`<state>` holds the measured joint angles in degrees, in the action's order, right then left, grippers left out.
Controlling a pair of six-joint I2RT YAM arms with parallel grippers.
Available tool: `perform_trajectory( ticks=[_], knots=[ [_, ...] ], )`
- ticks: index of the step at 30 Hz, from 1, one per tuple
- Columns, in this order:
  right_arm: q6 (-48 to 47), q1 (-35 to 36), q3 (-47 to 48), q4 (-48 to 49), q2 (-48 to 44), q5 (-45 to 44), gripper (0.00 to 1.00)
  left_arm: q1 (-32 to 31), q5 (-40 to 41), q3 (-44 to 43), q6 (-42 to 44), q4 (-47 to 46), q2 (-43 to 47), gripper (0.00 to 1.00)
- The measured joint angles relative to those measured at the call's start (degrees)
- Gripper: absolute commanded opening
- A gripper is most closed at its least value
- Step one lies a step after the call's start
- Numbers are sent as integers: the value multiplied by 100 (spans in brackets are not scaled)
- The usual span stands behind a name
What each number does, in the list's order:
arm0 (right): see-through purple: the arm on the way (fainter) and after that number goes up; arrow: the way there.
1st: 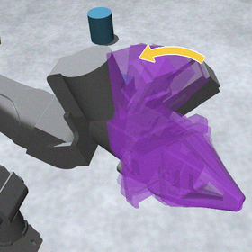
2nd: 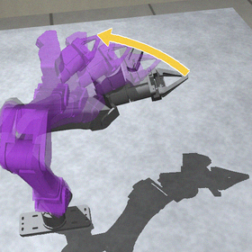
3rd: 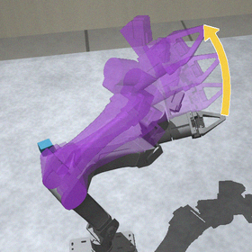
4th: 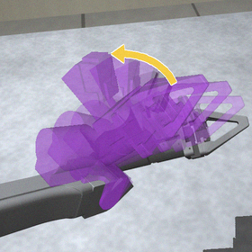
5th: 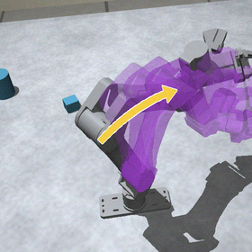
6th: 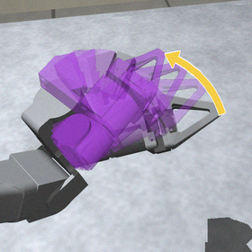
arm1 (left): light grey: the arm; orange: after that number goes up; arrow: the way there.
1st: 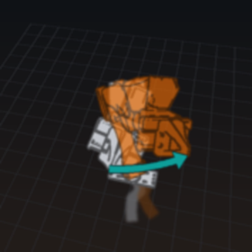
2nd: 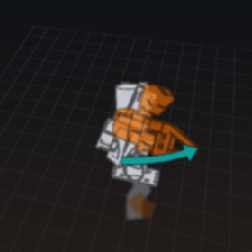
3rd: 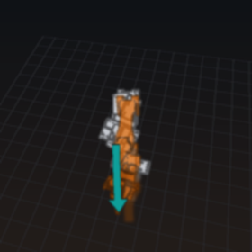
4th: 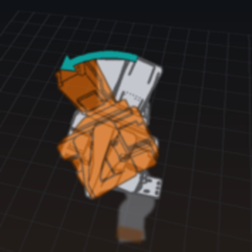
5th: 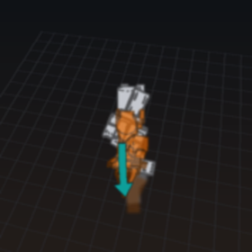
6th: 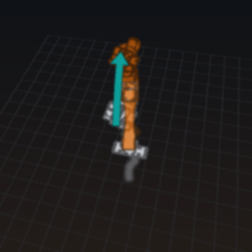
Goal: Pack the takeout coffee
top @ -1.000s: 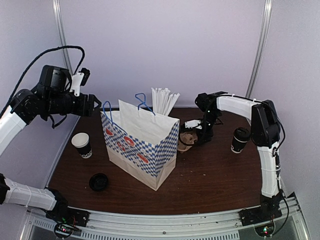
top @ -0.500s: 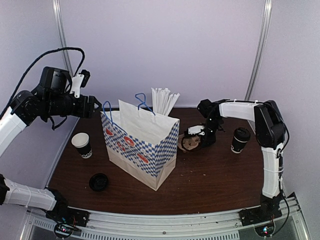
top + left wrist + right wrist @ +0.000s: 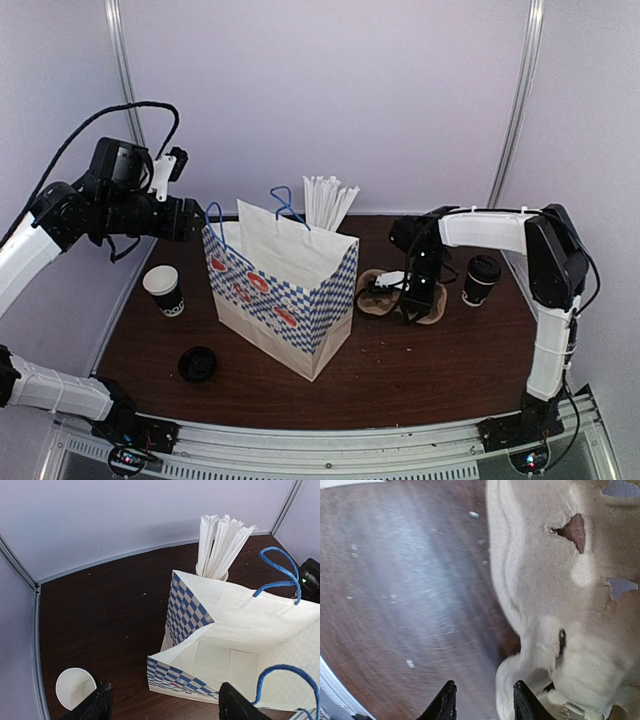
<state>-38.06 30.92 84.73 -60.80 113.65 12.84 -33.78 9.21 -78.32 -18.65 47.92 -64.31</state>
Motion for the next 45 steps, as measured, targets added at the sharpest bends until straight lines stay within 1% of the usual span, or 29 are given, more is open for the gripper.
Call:
perform_trajectory(
  ticks=[3,7,9,12,19,24,30,34,38,41,45],
  knots=[
    [186,48,79,-262,-243,101,41,0,-39,-9,4,-4,-122,74],
    [214,9,612,-470,-538,90,40,0,-72,-61,9,-13,-256,73],
    [153,-4,802,-367,-656,22,39,0,-92,-87,11,-39,-289,73],
    [-33,-7,844,-131,-726,-155,38,0,-131,-92,11,-42,-295,74],
    [-339,-13,699,514,-452,-490,35,0,-133,-122,11,-20,-295,74],
    [-348,-109,671,874,-192,-715,36,0,-136,-175,9,-15,-297,73],
    [-201,-452,656,1158,-90,-887,37,0,-173,-177,7,-22,-341,74],
    [-181,-584,518,1239,-184,-791,36,0,-208,-177,2,-31,-356,73],
    [-247,-577,424,1128,-319,-435,34,0,-236,-177,2,-35,-356,73],
    [-315,-566,511,876,-267,-146,33,0,-262,-177,0,-37,-356,73],
    [-354,-566,745,627,-31,37,33,0,-284,-177,-2,-37,-358,74]
  ],
)
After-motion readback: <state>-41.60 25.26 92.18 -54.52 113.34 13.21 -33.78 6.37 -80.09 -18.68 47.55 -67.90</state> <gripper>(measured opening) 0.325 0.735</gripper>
